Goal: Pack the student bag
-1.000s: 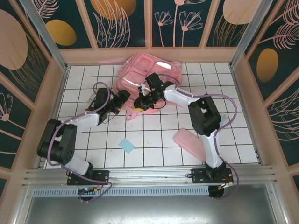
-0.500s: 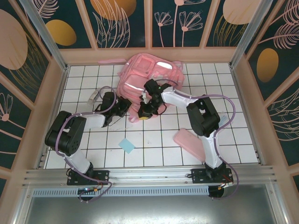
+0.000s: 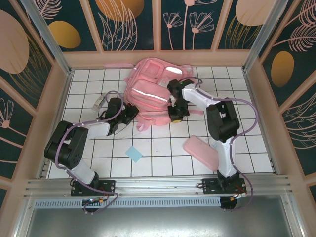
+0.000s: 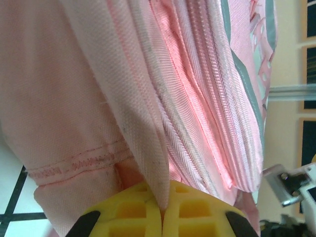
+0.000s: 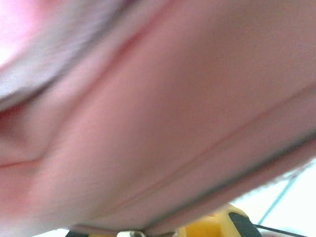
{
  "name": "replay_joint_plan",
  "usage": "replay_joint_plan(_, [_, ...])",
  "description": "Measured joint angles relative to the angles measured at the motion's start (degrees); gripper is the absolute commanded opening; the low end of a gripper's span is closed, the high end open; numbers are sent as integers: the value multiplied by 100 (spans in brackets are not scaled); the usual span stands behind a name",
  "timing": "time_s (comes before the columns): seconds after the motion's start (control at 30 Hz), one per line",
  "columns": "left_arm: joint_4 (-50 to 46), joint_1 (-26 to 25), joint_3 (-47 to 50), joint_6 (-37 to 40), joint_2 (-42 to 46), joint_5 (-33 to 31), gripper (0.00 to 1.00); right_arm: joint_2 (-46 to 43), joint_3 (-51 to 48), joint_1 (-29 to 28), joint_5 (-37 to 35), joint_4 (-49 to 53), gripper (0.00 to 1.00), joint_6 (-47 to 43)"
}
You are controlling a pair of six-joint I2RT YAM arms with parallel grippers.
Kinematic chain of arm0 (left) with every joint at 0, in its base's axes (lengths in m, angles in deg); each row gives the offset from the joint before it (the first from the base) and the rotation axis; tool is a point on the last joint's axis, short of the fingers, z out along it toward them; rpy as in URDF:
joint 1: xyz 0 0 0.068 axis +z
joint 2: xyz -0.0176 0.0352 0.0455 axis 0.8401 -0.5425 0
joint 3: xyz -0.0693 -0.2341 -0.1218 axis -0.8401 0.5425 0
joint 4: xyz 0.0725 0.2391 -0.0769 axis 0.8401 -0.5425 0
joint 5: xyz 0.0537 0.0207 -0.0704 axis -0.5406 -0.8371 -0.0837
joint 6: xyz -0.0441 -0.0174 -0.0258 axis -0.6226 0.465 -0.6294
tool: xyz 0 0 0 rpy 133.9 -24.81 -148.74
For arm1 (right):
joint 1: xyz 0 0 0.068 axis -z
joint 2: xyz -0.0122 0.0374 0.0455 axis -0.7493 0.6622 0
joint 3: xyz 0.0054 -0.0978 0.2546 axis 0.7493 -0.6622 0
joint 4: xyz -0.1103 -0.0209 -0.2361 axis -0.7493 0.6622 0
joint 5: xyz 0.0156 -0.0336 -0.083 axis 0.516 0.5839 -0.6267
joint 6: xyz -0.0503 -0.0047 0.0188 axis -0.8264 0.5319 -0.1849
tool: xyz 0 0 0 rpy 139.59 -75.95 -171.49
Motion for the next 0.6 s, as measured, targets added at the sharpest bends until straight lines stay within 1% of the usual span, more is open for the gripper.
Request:
replay_joint_plan(0.17, [-330, 0, -101, 461, 66, 157, 0, -39, -4, 348, -579, 79, 0, -264])
replay_joint_plan(0.23, [-555, 0, -219, 715, 114, 205, 0, 55, 269, 466, -789, 234, 0, -407])
replay_joint_plan(0.4, [-1110, 2, -533, 1311, 254, 144, 0, 636, 1281, 708, -1429, 496, 0, -883])
replay_joint_plan(0.5, [-1351, 11, -614, 1537, 328, 107, 0, 992, 1517, 815, -1703, 492, 0, -1222])
replay_joint_plan(0.6, [-1561, 61, -623, 1690, 400, 90, 0, 1202, 1550, 896, -1794, 446, 0, -1519])
